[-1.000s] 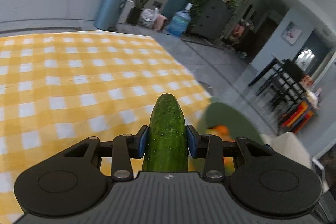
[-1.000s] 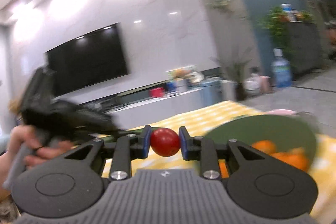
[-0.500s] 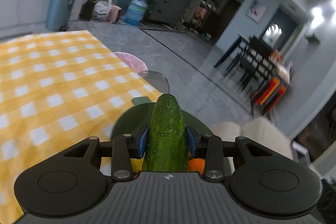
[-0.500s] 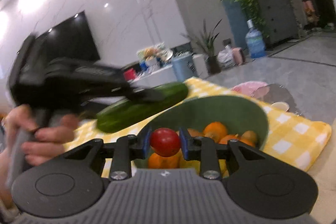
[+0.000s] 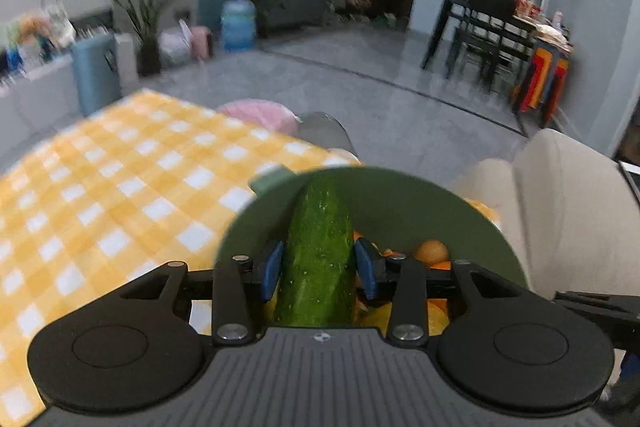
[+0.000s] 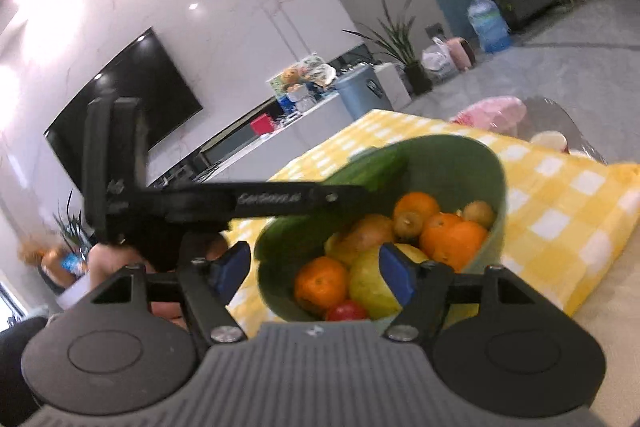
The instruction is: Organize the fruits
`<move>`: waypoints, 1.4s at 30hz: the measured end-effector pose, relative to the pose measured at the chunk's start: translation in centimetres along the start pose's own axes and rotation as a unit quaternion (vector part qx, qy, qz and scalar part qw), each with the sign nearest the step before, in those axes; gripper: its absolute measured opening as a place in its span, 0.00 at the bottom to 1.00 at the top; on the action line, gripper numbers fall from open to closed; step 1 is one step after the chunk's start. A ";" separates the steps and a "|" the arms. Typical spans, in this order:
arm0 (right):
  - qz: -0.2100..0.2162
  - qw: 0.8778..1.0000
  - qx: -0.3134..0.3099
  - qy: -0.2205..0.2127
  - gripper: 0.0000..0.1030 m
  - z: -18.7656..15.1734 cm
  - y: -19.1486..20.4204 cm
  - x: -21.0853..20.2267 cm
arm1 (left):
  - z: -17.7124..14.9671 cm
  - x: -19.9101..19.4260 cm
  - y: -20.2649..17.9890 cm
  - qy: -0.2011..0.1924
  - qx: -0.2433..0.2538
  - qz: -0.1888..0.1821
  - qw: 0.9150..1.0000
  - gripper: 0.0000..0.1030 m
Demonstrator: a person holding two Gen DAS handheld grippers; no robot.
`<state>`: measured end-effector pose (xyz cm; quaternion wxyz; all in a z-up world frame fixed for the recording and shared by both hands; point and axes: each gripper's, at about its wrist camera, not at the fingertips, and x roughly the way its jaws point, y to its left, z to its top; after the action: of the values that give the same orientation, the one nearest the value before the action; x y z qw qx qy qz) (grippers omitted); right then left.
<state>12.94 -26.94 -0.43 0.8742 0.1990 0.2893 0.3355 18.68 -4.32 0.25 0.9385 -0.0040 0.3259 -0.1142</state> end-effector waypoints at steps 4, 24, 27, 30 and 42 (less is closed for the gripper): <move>-0.010 1.000 0.002 -0.001 0.67 0.4 0.2 -0.3 | 0.3 -2.1 -0.4 -0.018 -0.010 0.031 0.999 0.66; -0.202 0.966 -0.114 0.114 0.87 1.4 3.6 -4.5 | -2.8 -8.6 -8.5 0.045 -0.101 0.183 0.977 0.84; -0.212 0.962 -0.118 0.123 0.87 1.3 3.7 -5.0 | -3.5 -9.0 -9.1 0.046 -0.143 0.197 0.969 0.84; -0.230 0.956 -0.126 0.133 0.88 1.1 3.6 -5.1 | -3.9 -9.2 -9.4 0.048 -0.151 0.212 0.964 0.84; -0.248 0.947 -0.138 0.149 0.88 0.9 3.1 -5.3 | -4.8 -9.0 -11.2 0.054 -0.179 0.230 0.955 0.83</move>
<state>8.83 -28.71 3.91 0.8954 -0.0541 0.4077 0.1706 6.49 -12.97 2.87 0.9040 -0.0908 0.3837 0.1654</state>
